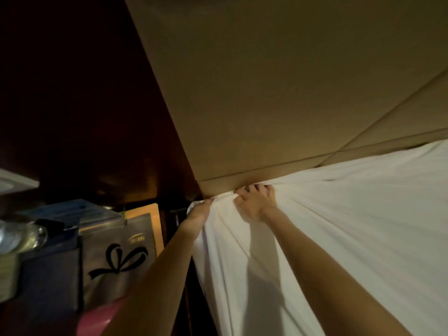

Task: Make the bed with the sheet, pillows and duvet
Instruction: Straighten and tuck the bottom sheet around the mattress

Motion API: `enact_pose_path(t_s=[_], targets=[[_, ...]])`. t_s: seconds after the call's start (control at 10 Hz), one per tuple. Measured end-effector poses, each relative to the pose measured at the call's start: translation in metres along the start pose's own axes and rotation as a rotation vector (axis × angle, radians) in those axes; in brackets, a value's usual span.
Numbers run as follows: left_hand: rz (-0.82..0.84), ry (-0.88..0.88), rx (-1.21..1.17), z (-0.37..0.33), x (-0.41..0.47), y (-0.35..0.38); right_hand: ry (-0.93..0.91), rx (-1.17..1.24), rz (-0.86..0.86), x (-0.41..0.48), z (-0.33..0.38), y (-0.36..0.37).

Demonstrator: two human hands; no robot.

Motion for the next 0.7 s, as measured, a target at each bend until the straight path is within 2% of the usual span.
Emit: enact_pose_path(t_s=[0.1, 0.2, 0.3, 0.4, 0.5, 0.6, 0.7], targets=[[-0.019, 0.039, -0.002, -0.015, -0.006, -0.012, -0.113, 0.194, -0.169, -0.009, -0.007, -0.004], [-0.061, -0.064, -0.141, -0.015, -0.027, -0.011, -0.224, 0.481, -0.450, -0.031, -0.026, -0.011], [-0.341, 0.155, -0.113, -0.018, -0.060, -0.010, -0.150, 0.229, -0.613, -0.051, -0.043, -0.009], [-0.329, 0.352, -0.125, -0.023, -0.070, -0.003, -0.043, 0.037, -0.415, -0.051, -0.044, -0.003], [-0.200, 0.233, -0.063, -0.023, -0.042, -0.007, 0.044, -0.060, -0.225, -0.035, -0.049, -0.007], [-0.123, 0.124, 0.021, -0.025, -0.025, -0.007, 0.038, -0.105, -0.110, -0.024, -0.050, -0.015], [-0.023, 0.010, -0.050, -0.016, -0.004, -0.009, 0.087, -0.103, -0.022, -0.010, -0.050, -0.015]])
Point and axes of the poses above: each hand's wrist, its own x-axis towards the middle knuckle, its own y-axis out of the palm, z = x × y, the point moved 5 cm from there along x, towards the middle knuckle, and after that the axes turned 11 degrees about z, right-handed, at the moved point
